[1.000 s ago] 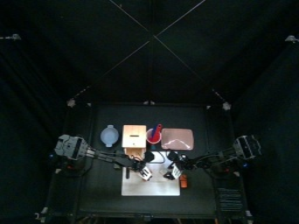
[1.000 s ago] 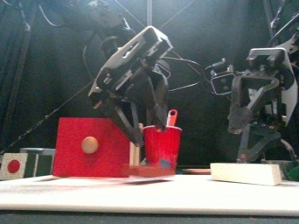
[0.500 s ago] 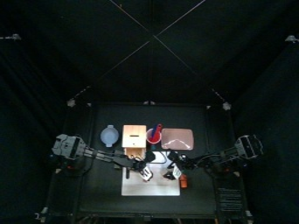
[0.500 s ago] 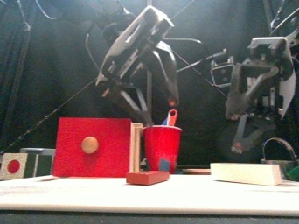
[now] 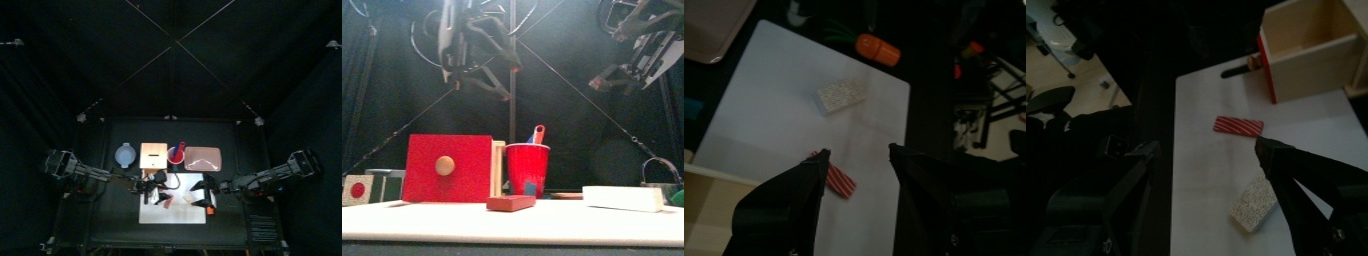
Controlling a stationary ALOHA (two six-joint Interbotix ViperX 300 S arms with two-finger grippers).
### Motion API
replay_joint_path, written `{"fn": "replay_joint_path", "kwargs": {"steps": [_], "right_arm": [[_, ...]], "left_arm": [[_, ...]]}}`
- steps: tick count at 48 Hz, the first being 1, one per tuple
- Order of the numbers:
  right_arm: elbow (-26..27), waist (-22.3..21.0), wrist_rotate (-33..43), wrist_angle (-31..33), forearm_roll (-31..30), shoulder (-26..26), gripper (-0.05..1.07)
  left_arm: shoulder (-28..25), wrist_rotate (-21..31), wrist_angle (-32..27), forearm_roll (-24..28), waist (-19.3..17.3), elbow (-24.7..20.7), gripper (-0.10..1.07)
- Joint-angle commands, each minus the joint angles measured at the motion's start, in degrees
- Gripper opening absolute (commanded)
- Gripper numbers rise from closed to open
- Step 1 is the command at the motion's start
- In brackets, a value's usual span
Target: Pull apart salmon sushi and put rice into drawer
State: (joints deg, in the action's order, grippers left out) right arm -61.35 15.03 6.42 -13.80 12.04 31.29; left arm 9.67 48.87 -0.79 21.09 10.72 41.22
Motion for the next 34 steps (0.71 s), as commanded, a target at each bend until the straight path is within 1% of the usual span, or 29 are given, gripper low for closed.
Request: {"fn": "replay_joint_path", "kwargs": {"steps": [1,4,8,17,27,34], "right_arm": [[0.00,0.00,-0.09,-0.79,-1.23,1.67,1.04],[-0.44,0.00,-0.09,-0.79,-1.58,2.11,1.04],[-0.70,-0.09,0.00,-0.79,-1.14,2.20,1.04],[-1.14,-0.18,0.00,-0.70,0.00,2.11,1.04],[-1.58,-0.62,0.09,-0.79,1.32,2.11,1.04],[-1.76,-0.97,0.09,-0.79,1.93,2.02,1.04]], "left_arm": [[3.34,-0.35,4.04,1.85,-0.35,3.08,0.86],[4.83,-0.97,5.98,3.60,-0.62,5.36,0.86],[6.77,-1.76,7.47,5.01,-1.32,7.21,0.86],[10.63,-3.96,9.67,5.63,-3.25,10.02,0.86],[11.43,-5.54,12.83,5.45,-5.36,12.13,0.86],[11.43,-5.71,13.45,5.63,-6.15,12.66,0.86]]}}
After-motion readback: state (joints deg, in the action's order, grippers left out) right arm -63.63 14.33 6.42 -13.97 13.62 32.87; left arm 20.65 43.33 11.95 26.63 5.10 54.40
